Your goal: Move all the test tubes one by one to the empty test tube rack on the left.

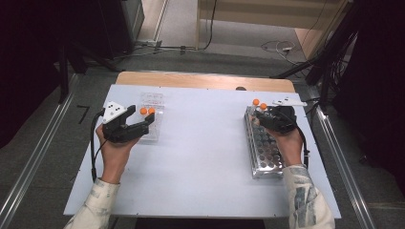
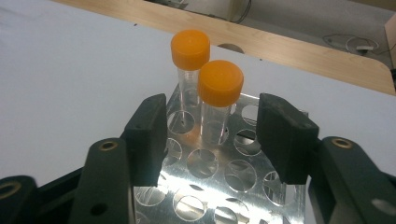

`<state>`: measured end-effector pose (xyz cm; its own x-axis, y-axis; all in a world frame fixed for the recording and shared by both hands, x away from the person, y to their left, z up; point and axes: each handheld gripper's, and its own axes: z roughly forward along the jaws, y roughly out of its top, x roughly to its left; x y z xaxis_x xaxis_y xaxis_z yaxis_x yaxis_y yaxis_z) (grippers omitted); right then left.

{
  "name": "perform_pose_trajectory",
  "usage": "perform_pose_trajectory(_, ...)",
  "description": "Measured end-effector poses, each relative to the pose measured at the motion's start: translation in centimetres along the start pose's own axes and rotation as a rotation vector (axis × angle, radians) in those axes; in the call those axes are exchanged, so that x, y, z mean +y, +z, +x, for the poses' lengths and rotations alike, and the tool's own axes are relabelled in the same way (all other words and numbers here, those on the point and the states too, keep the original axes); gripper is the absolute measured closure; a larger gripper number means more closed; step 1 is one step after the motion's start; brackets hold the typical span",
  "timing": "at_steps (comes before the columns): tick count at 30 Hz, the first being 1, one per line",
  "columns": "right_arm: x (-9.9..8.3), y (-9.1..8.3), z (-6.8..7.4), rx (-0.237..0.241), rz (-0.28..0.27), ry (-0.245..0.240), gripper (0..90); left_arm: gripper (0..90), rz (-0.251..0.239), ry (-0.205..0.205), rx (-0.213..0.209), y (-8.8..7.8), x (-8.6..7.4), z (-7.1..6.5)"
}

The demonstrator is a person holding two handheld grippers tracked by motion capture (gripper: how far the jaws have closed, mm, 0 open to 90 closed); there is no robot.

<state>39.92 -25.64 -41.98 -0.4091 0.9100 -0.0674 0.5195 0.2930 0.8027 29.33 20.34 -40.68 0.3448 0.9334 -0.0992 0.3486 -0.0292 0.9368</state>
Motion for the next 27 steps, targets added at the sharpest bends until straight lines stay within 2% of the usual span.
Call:
perform_pose_trajectory(8, 0.0, 1.5, -0.4, 0.012, 0.018, 0.016, 57.0, 26.1, 0.002, -0.003, 0.001, 0.0, -0.1, 0.0)
perform_pose_trajectory(14, 0.1, 1.9, -0.7, 0.022, 0.044, 0.027, 62.1, 26.1, 0.006, -0.002, -0.001, 0.2, -0.1, 0.0)
perform_pose_trajectory(19, 0.2, 2.1, -0.5, 0.013, 0.064, 0.011, 70.0, 26.1, 0.004, -0.002, -0.001, 0.1, -0.1, 0.0)
perform_pose_trajectory(27, 0.2, 2.0, -0.6, 0.011, 0.055, 0.018, 71.5, 26.1, 0.002, -0.003, -0.003, 0.0, -0.1, 0.0)
